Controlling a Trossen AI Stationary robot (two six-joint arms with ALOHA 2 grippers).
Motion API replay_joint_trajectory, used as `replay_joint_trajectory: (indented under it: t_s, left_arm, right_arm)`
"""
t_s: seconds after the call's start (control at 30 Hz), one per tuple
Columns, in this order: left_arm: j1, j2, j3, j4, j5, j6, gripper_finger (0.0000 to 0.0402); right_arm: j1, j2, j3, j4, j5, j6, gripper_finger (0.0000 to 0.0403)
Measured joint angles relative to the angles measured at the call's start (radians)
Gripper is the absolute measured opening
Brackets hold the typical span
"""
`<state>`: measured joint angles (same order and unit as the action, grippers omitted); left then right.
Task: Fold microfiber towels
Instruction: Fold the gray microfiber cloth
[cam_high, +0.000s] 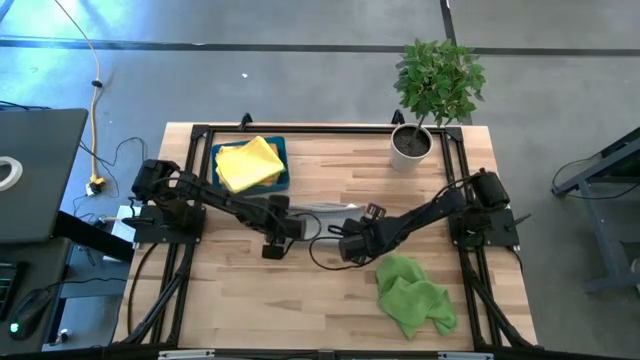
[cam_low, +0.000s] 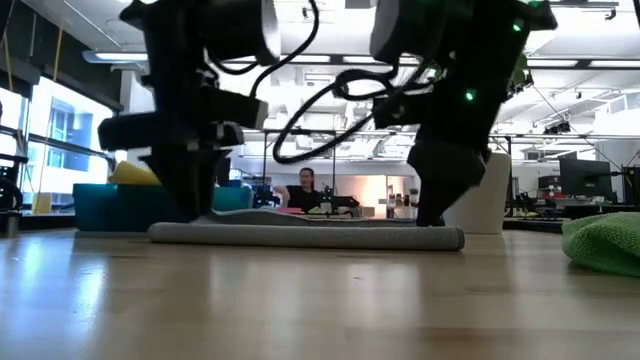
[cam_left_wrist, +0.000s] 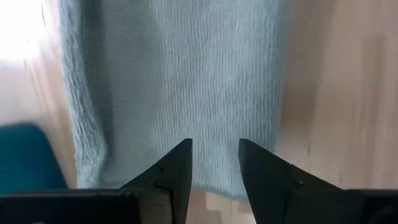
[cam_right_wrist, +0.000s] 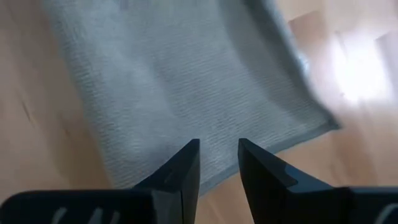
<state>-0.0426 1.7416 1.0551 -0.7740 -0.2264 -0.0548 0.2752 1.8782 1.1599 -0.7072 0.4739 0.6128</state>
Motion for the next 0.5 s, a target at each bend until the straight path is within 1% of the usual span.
replay_joint_trajectory:
  t_s: [0.13,0.27,0.4,0.5]
  left_arm:
    - [-0.004,0.000,-0.052,0.071,0.001,-0.091,0.0119]
    - [-0.015,-0.003,-0.118,0.154,0.034,-0.220,0.0119]
    - [-0.058,-0.006,-0.135,0.185,0.059,-0.336,0.0119]
    - [-0.103,-0.004,-0.134,0.227,0.128,-0.378,0.0119]
  right_arm:
    - [0.017,-0.001,-0.029,0.026,-0.013,0.016,0.0101]
    - [0.029,-0.023,-0.019,-0.053,0.008,0.017,0.0100]
    - [0.034,-0.096,-0.016,-0.127,0.049,0.024,0.0100]
    - [0.034,-0.176,-0.026,-0.211,0.110,0.079,0.0100]
